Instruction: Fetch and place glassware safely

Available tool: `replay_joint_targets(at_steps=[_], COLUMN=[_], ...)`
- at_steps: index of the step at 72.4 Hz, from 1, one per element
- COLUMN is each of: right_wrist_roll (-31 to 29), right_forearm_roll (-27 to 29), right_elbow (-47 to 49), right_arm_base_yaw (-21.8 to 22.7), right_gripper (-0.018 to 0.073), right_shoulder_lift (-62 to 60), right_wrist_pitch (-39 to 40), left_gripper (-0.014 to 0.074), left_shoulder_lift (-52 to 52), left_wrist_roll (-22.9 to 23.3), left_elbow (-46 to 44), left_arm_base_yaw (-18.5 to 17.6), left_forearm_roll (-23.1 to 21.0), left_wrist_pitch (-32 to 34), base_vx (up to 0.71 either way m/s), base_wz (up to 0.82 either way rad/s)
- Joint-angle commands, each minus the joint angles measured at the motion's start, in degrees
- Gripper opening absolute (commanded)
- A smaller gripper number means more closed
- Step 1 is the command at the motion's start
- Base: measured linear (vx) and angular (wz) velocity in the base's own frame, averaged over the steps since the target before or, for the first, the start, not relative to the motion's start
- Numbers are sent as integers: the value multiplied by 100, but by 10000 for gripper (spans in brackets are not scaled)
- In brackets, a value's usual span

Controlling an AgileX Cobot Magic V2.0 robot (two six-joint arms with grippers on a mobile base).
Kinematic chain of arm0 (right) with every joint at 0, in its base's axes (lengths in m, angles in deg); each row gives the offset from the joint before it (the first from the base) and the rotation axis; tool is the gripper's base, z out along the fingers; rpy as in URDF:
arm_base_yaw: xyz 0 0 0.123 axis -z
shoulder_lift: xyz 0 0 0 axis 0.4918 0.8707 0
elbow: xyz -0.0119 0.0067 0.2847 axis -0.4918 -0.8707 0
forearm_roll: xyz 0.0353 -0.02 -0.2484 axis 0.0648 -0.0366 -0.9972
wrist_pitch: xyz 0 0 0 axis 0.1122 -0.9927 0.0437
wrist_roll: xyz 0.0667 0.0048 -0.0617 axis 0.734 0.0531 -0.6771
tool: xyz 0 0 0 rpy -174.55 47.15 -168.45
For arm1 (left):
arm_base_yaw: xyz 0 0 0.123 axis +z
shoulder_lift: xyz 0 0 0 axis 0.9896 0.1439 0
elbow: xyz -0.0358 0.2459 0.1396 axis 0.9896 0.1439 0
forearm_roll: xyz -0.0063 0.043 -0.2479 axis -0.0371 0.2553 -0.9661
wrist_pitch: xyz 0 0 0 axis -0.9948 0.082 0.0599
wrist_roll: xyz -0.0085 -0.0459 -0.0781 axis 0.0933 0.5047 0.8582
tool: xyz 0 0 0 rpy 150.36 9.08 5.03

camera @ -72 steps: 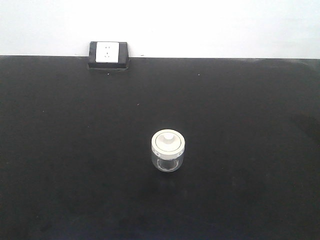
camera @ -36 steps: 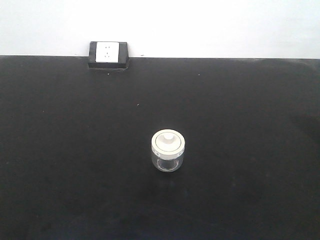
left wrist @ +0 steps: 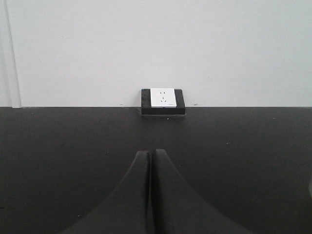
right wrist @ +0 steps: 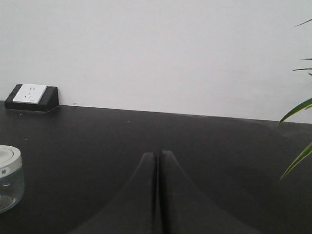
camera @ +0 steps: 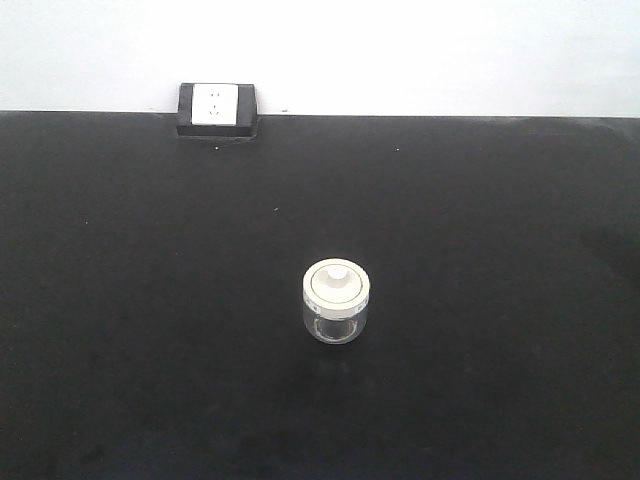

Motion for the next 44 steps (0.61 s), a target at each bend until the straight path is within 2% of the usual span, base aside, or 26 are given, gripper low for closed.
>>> replay_joint_targets(at_steps=[1, 44], right_wrist_roll=[-15, -15], right_forearm_roll=[-62, -62], right_elbow=[-103, -103], right_arm_base_yaw=[41, 41], right_gripper=[-8, -8], right_shoulder_lift=[-62, -62], right_wrist_pitch=[424, 424], left_gripper=[-7, -7], left_shoulder_lift=[-64, -64], left_wrist_roll=[49, 43], left_elbow=[181, 181], left_arm_base_yaw=[-27, -27], left_forearm_roll=[-60, -60], left_wrist_pitch=[429, 429], base_vx=[0, 0], base_wz=[0, 0])
